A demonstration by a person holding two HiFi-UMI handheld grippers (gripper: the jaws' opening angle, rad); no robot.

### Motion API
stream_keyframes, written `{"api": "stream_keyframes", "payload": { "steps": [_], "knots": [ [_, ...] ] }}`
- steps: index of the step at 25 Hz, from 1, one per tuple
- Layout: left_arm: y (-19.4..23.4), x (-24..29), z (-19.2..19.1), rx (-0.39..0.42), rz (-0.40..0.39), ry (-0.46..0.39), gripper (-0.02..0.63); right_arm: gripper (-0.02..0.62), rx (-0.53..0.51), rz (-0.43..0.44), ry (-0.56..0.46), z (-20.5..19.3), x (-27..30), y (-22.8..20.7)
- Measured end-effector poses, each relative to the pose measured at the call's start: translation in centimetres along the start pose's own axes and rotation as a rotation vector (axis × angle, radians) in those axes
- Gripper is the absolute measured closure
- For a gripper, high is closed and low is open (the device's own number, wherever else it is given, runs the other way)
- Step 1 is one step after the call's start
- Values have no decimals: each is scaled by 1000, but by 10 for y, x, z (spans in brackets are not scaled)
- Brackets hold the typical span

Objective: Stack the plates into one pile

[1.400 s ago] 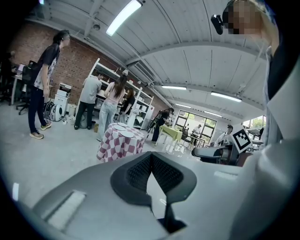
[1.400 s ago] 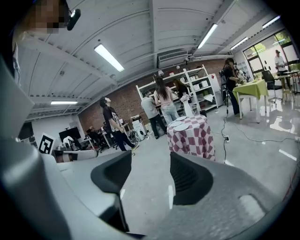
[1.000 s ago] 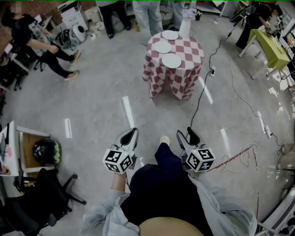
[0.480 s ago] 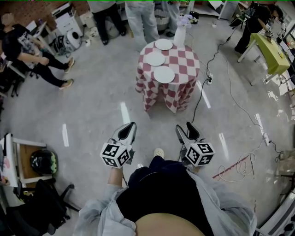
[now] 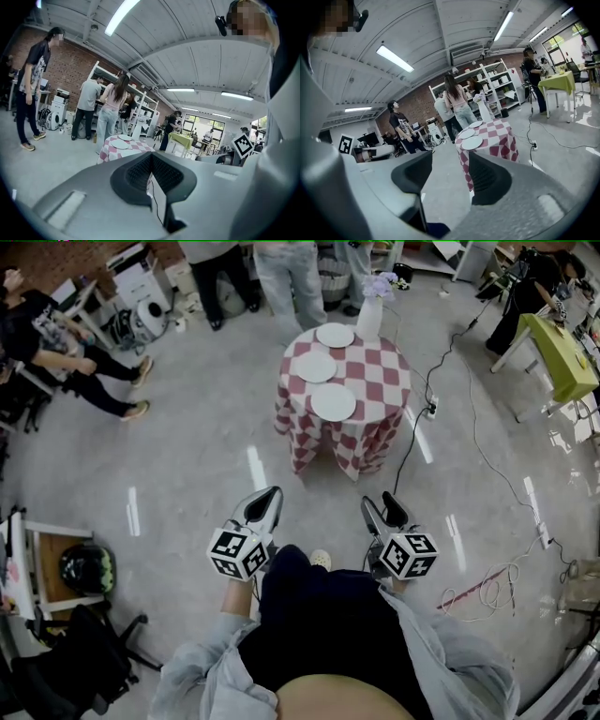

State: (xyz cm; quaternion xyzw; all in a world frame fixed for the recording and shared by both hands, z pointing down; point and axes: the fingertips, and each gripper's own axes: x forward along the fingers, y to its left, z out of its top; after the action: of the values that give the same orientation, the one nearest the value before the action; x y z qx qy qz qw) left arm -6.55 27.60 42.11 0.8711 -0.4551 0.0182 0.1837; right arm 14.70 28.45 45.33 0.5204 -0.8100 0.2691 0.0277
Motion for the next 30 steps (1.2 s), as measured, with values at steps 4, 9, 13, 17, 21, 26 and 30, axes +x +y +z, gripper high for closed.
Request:
{"api": "stream_keyframes", "payload": {
  "steps": [4,9,13,17,21,26,30],
  "knots": [
    [0,-8,-14,-18,15,36,594,353,29,9,31,-13,2,2],
    [18,-10,-25,-69,63,55,594,364,48,30,74,-27,10,6],
    [26,13,-22,-77,45,49,594,364,60,11,89,-29,22,-7],
    [37,43,-5,-68,14,47,594,364,72,-2,67,-7,44,-15],
    [54,76,18,-62,-3,32,594,364,69,-12,53,18,72,-24],
    [81,118,49,-38,-36,36,594,364,84,-37,21,56,114,-35],
    [102,148,73,-17,-63,37,594,364,88,-44,7,81,149,-37]
  ]
}}
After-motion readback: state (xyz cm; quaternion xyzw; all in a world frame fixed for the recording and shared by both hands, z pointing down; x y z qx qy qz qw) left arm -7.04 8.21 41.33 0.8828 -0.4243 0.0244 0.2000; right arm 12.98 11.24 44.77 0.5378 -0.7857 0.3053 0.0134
